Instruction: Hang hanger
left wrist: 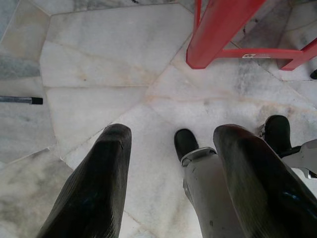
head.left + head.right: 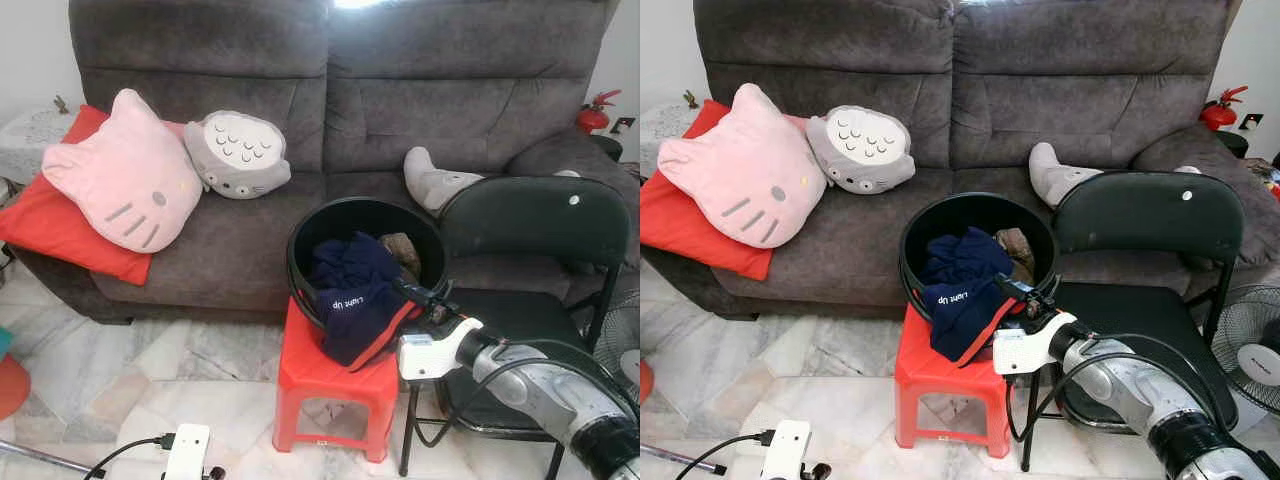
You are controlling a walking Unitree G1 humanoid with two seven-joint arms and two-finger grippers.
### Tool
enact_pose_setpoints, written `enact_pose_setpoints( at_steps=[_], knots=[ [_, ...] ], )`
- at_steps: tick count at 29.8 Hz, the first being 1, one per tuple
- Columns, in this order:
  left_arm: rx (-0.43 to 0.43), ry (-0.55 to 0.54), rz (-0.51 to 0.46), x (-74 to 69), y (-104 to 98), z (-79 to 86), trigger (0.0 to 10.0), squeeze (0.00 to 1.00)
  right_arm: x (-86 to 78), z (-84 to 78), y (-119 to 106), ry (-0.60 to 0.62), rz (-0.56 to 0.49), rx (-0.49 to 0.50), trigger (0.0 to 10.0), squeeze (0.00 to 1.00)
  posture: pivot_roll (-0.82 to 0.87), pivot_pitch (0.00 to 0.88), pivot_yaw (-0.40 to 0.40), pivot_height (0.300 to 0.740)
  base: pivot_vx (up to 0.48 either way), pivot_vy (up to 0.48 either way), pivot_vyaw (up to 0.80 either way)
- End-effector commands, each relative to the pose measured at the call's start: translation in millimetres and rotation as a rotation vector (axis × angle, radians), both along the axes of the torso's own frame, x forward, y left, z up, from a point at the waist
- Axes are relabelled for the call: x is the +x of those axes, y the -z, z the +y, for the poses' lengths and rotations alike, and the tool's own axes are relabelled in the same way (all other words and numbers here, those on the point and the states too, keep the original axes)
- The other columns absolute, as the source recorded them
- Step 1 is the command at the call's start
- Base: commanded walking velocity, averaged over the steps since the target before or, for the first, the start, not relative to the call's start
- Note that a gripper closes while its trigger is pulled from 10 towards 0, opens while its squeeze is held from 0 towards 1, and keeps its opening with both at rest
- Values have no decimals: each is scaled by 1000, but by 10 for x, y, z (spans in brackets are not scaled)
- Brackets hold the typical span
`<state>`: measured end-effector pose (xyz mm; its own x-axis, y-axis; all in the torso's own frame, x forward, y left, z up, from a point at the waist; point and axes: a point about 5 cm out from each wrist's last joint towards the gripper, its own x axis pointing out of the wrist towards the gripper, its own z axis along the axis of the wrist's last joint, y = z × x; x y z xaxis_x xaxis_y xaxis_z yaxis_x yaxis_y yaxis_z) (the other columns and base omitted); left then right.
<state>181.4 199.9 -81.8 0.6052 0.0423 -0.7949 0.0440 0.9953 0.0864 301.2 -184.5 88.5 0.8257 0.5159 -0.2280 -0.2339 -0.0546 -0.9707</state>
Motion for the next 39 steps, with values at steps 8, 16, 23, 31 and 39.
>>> enact_pose_setpoints(
  at_steps=[8, 16, 23, 31, 39],
  knots=[
    [16, 14, 7, -28, 10, 18, 10000, 0, 25, -15, -42, -8, -28, -14, 3137, 0, -55, 8, 10, 740, 0, 0, 0],
    [17, 15, 8, -29, 11, 18, 10000, 0, -13, -2, 23, -17, 3, -2, 0, 0, -55, 9, 10, 740, 0, 0, 0],
    [17, 15, 8, -28, 10, 18, 10000, 0, -14, 1, 39, -13, 12, 0, 0, 0, -54, 8, 11, 740, 0, 0, 0],
    [16, 14, 8, -28, 10, 19, 10000, 0, -27, -1, 62, -9, 24, 6, 0, 0, -54, 8, 10, 740, 0, 0, 0],
    [17, 14, 8, -29, 10, 20, 10000, 0, -36, 12, 88, 2, 44, 32, 0, 0, -51, 8, 9, 740, 0, 0, 0]
  ],
)
